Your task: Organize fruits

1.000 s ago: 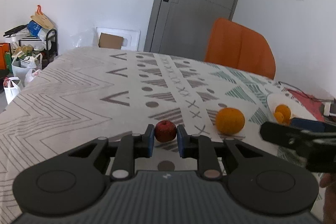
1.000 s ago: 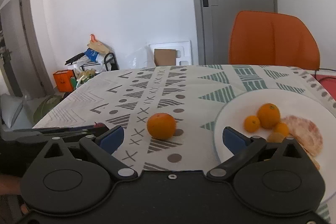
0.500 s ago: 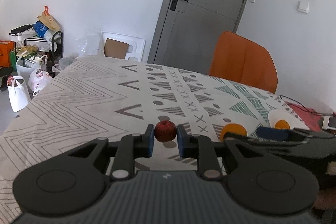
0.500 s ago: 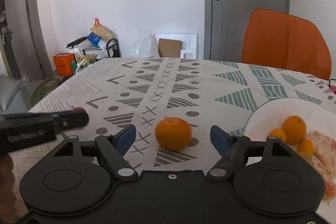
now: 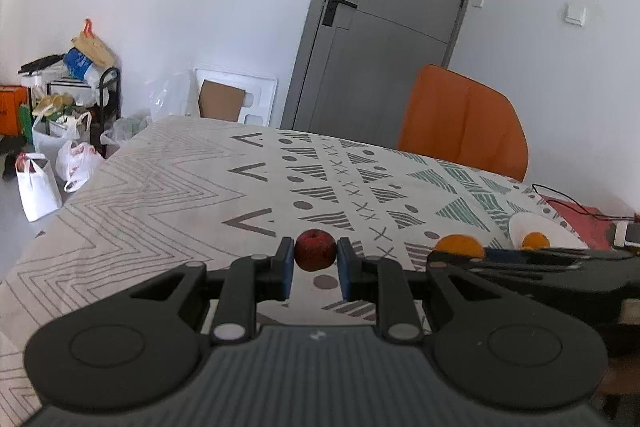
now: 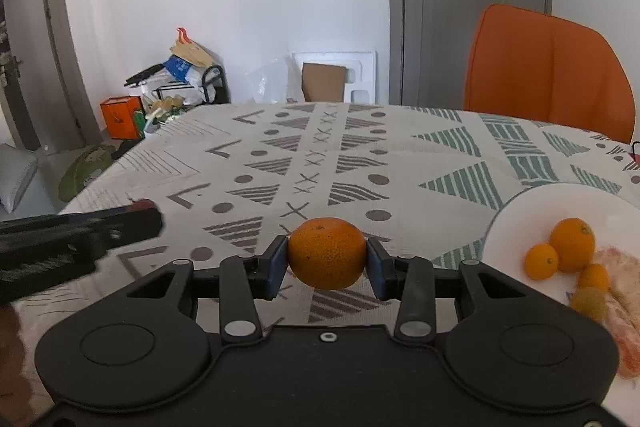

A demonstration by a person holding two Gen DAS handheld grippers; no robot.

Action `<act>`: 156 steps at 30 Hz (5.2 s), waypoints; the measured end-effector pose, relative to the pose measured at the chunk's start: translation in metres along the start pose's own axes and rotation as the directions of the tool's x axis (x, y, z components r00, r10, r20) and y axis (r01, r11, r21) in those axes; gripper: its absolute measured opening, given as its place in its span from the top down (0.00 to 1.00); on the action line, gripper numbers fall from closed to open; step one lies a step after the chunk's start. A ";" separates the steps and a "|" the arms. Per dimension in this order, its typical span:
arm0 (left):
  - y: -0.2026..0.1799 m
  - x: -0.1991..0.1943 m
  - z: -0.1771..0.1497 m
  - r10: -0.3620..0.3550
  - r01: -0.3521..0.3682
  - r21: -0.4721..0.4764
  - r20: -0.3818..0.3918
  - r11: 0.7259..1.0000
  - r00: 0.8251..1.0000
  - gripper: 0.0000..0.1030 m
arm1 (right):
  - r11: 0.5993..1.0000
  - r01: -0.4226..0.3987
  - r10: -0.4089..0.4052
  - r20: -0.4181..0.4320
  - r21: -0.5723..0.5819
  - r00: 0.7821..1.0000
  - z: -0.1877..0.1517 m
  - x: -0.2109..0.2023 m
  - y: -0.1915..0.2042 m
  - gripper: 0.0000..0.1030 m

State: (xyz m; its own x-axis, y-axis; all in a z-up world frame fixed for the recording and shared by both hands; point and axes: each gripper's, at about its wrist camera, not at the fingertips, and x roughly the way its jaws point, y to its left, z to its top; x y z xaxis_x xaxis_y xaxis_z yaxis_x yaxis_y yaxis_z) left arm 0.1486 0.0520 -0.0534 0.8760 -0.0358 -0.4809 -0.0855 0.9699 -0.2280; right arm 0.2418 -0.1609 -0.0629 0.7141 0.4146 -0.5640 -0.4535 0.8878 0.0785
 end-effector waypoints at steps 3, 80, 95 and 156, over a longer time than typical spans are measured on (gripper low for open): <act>-0.006 -0.005 0.002 -0.002 0.002 0.010 0.001 1.000 1.000 0.80 | 1.000 0.002 -0.002 0.020 0.002 1.000 0.002 -0.014 -0.004 0.62; -0.194 0.032 -0.006 -0.166 0.219 0.318 -0.184 0.922 0.969 0.63 | 0.951 0.052 -0.095 0.127 0.305 0.987 -0.073 -0.114 -0.171 0.62; -0.163 0.000 0.001 -0.140 0.162 0.285 -0.095 0.945 0.986 0.21 | 0.960 0.068 -0.115 0.161 0.273 0.980 -0.064 -0.130 -0.156 0.51; -0.044 -0.167 0.002 0.030 -0.035 0.139 0.037 0.990 0.999 0.03 | 0.976 0.033 -0.080 0.211 0.216 0.974 -0.064 -0.220 -0.060 0.00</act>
State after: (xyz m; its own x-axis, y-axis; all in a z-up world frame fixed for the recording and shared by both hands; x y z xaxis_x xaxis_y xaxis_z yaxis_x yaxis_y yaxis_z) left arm 0.0068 0.0154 0.0387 0.8901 0.0019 -0.4558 -0.0490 0.9946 -0.0914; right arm 0.0774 -0.3188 0.0037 0.8444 0.3750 -0.3825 -0.3033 0.9233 0.2357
